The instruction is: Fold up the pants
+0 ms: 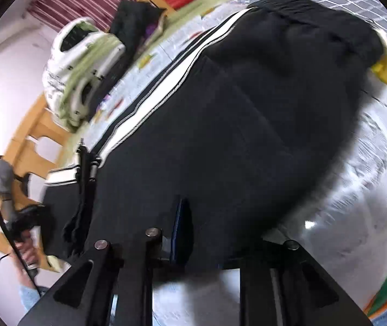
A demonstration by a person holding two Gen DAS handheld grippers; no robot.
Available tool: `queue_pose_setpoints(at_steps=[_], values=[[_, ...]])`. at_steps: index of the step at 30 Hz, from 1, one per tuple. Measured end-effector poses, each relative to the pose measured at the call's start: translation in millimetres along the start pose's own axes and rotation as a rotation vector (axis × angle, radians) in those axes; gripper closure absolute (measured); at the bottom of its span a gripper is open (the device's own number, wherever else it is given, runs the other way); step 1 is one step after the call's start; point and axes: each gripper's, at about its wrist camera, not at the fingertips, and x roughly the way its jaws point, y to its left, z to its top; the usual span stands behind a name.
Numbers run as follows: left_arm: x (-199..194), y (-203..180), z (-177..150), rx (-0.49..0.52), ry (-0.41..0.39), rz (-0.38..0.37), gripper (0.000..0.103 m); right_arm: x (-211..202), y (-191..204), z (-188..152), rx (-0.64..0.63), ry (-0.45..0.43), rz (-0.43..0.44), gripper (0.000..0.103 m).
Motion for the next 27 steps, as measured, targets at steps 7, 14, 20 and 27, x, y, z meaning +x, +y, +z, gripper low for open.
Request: queue_pose_setpoints(at_steps=[7,14,20,27], values=[[-25,7,-24,-0.01,-0.053,-0.023,0.051,-55,-47,13,0.13,-0.205,-0.013,0.054],[-62,10,-54,-0.019,-0.05,-0.058,0.051,-13,-65,59,0.221,-0.216,-0.016,0.088],[-82,15,-73,-0.001,-0.069,-0.046,0.047,-31,-58,75,0.106,-0.243,-0.049,0.082],[-78,30,-95,-0.022,-0.037,-0.087,0.047,-49,-49,47,-0.037,-0.189,-0.175,0.07]])
